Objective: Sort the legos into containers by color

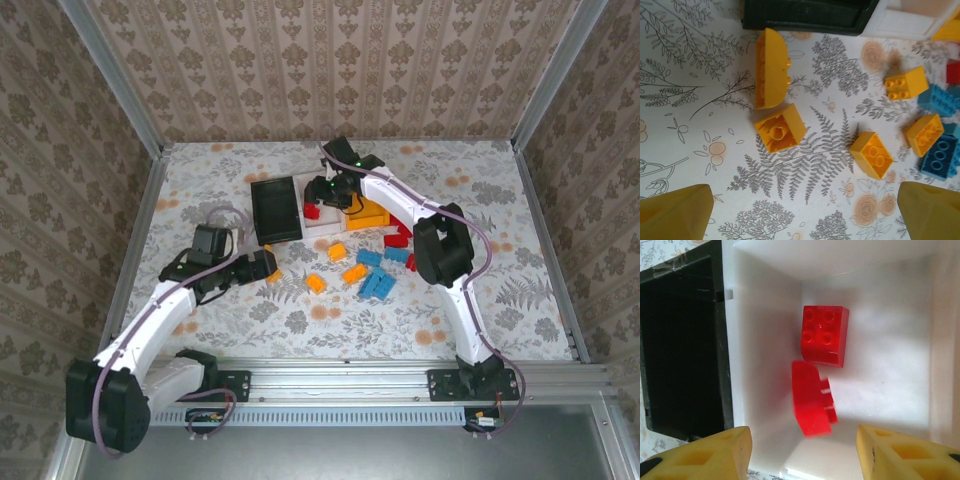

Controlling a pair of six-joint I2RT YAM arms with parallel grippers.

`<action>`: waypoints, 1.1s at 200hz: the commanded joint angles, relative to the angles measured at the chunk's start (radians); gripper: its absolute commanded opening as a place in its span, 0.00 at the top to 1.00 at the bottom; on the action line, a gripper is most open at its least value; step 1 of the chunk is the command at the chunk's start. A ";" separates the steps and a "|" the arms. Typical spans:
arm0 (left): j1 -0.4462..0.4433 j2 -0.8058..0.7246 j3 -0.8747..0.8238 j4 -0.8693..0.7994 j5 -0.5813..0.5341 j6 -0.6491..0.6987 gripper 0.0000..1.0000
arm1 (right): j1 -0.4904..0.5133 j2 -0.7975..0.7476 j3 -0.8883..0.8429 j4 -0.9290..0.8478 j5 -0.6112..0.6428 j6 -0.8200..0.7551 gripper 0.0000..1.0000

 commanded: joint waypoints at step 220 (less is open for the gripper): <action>-0.072 0.582 0.266 0.101 -0.220 0.174 0.77 | 0.002 -0.874 -1.006 0.178 0.034 -0.028 0.41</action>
